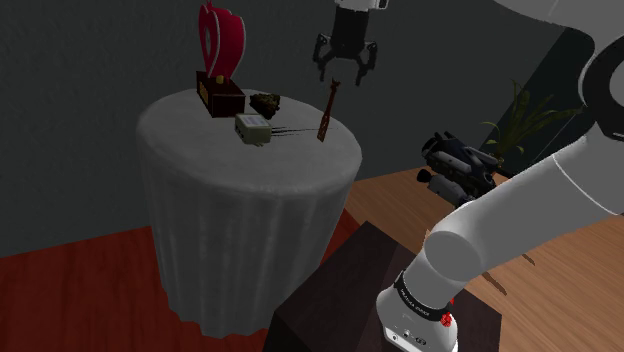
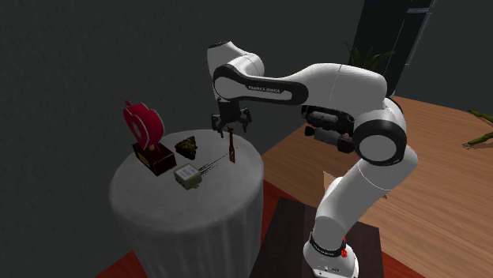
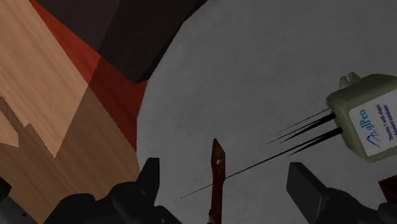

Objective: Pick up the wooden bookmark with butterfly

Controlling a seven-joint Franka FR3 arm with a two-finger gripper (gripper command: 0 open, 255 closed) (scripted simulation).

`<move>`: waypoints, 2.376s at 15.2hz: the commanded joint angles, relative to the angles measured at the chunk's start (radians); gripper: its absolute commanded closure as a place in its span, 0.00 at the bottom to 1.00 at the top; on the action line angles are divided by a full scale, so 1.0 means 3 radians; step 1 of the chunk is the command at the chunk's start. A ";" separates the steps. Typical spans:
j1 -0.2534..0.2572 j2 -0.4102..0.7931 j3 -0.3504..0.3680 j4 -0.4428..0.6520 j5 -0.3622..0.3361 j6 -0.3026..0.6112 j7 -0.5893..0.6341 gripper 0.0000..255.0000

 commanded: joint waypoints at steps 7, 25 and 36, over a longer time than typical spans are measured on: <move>-0.0250 0.0977 0.0031 0.1065 -0.0274 -0.0544 0.1283 0.00; -0.0256 0.0903 0.0023 0.0723 -0.0259 -0.0277 0.1315 1.00; -0.0241 0.1080 0.0040 0.1443 -0.0297 -0.0818 0.1251 1.00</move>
